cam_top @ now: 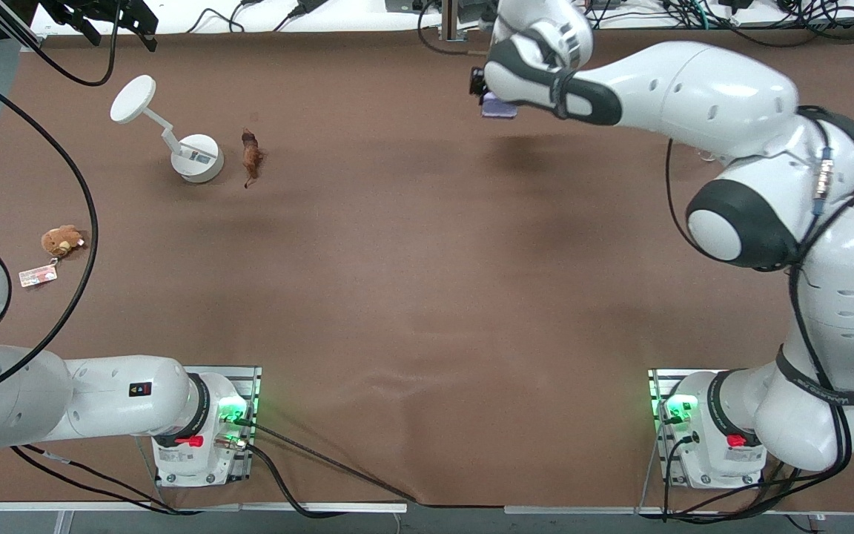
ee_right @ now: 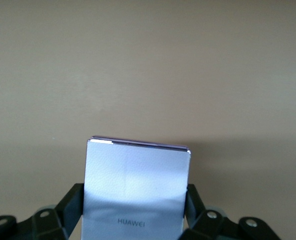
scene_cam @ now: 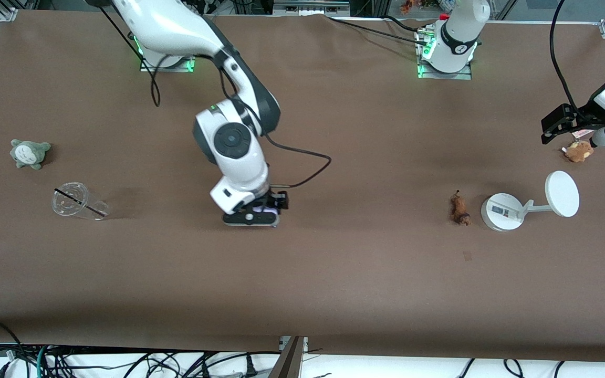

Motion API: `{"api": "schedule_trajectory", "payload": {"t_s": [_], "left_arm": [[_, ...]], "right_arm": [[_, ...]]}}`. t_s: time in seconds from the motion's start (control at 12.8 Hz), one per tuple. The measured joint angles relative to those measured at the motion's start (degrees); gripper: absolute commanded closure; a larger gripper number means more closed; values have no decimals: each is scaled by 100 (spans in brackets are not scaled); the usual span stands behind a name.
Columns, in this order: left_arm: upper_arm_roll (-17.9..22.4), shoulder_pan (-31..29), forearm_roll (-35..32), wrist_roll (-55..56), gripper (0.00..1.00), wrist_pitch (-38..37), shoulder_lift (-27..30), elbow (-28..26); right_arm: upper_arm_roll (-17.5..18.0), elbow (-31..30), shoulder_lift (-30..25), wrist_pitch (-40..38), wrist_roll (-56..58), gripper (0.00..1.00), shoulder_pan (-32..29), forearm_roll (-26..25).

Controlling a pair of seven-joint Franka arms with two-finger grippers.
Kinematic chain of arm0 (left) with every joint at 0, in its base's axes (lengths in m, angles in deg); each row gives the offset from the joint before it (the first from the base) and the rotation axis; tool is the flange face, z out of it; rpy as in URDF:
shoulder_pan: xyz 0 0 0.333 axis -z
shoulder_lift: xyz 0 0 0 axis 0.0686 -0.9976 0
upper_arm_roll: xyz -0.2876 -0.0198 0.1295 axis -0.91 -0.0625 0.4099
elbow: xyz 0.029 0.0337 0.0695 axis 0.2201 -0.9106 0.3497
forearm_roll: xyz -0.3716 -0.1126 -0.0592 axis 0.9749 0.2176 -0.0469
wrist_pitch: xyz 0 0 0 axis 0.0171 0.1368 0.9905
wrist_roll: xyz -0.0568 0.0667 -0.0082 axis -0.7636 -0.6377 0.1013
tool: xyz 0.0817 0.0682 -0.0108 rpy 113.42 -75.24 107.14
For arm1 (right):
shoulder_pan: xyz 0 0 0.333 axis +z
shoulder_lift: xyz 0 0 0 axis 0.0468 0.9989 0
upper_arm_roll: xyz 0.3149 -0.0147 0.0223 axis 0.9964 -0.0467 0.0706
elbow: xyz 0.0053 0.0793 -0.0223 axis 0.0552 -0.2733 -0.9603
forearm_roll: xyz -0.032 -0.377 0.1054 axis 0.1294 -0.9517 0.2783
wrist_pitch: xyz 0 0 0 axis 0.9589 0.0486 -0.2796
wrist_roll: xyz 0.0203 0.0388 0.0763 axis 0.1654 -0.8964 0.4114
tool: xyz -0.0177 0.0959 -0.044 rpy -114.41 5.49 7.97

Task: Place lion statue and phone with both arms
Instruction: 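Carry the silver phone with the right gripper toward the clear cup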

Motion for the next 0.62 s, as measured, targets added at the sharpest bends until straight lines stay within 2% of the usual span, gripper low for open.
{"api": "schedule_trajectory", "payload": {"t_s": [0.31, 0.62], "left_arm": [[12, -18, 0, 0, 0, -188, -10, 40], [9, -25, 0, 0, 0, -257, -32, 45]], "right_arm": [[-418, -14, -1009, -1783, 185, 100, 4, -33], [-1222, -79, -1563, -2539, 1445, 100, -7, -22]]}}
